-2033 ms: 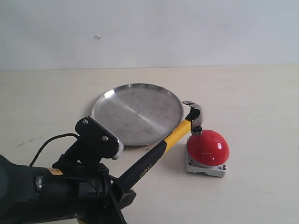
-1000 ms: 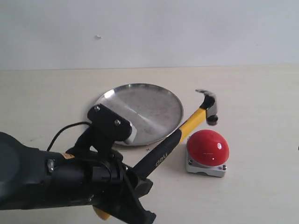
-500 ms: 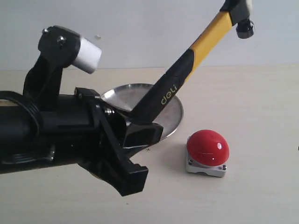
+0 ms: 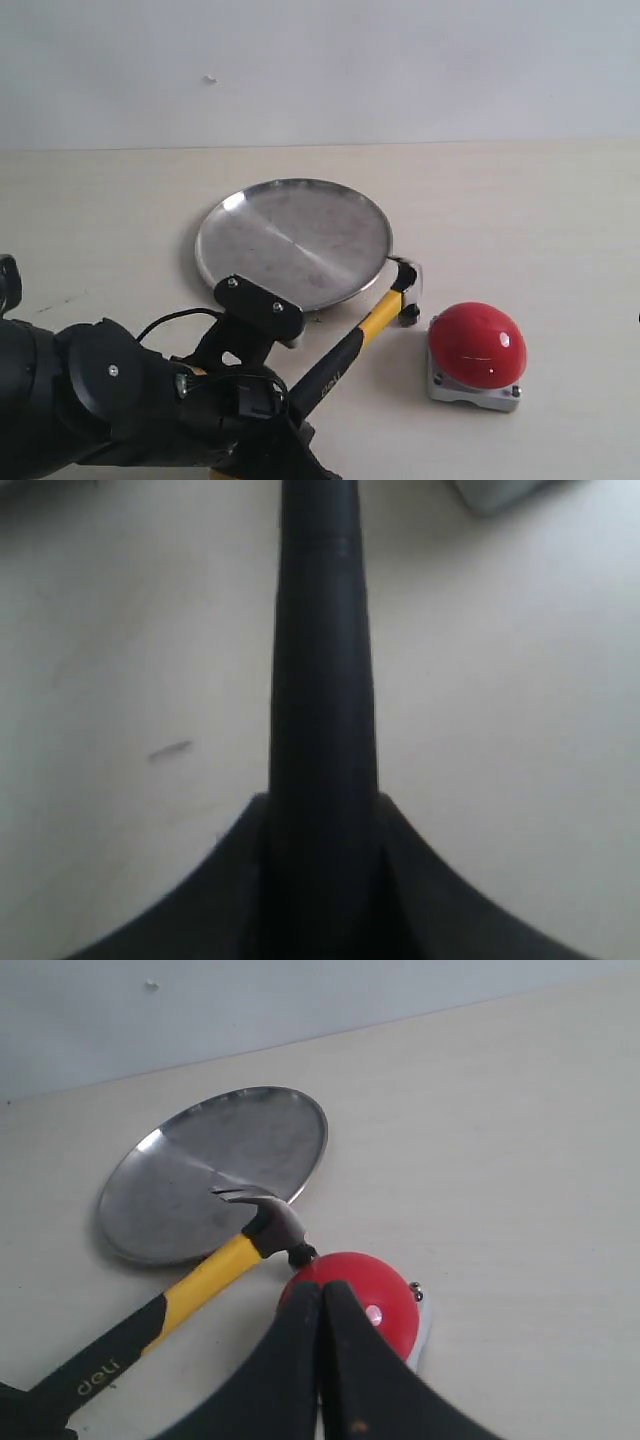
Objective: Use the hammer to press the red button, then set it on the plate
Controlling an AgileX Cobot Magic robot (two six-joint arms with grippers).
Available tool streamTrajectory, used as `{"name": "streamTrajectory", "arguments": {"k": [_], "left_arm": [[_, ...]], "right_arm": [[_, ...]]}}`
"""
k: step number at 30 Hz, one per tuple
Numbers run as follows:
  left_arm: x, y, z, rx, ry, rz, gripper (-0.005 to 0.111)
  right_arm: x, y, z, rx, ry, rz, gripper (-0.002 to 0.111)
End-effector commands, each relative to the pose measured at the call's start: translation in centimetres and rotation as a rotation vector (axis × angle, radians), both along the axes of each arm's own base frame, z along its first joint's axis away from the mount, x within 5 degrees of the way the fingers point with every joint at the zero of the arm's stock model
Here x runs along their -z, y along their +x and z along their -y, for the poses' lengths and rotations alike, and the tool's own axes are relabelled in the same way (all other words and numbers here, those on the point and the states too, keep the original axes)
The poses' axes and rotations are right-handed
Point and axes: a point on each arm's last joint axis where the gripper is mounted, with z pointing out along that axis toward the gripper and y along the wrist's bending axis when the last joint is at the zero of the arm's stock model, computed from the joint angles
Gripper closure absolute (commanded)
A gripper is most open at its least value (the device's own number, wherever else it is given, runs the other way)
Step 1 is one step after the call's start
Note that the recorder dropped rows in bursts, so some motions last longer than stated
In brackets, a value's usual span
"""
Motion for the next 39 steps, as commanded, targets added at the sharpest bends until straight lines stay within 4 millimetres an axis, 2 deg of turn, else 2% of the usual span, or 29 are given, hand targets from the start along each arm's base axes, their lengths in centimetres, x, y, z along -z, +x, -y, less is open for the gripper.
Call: {"name": "streamTrajectory", "arguments": {"k": [1, 8, 11, 14, 23, 32, 35, 39], "left_arm": [[-4.2, 1.1, -0.1, -0.065, -0.104, 0.175, 0.107], [-11.3, 0.9, -2.2, -0.165, -0.302, 0.377, 0.107], [-13.0, 0.5, -2.9, -0.173, -0.357, 0.410, 0.107], [-13.8, 0.4, -3.4, -0.203, -0.390, 0.426, 0.107], [-14.8, 0.6, -3.1, -0.236, -0.558, 0.403, 0.107], [-14.8, 3.9, -4.5, -0.372, -0.773, 0.267, 0.107], [-14.0, 5.2, -4.6, -0.356, -0.810, 0.245, 0.107], [-11.1, 7.1, -3.9, -0.307, -0.853, 0.145, 0.107]], "right_arm": [[0.0, 0.0, 0.0, -0.004, 0.002, 0.007, 0.108], [0.0, 0.0, 0.0, -0.004, 0.002, 0.007, 0.108], [0.0, 0.0, 0.0, -0.004, 0.002, 0.007, 0.108], [0.0, 0.0, 0.0, -0.004, 0.002, 0.007, 0.108], [0.0, 0.0, 0.0, -0.004, 0.002, 0.007, 0.108], [0.0, 0.0, 0.0, -0.004, 0.002, 0.007, 0.108], [0.0, 0.0, 0.0, -0.004, 0.002, 0.007, 0.108], [0.0, 0.0, 0.0, -0.004, 0.002, 0.007, 0.108]]}}
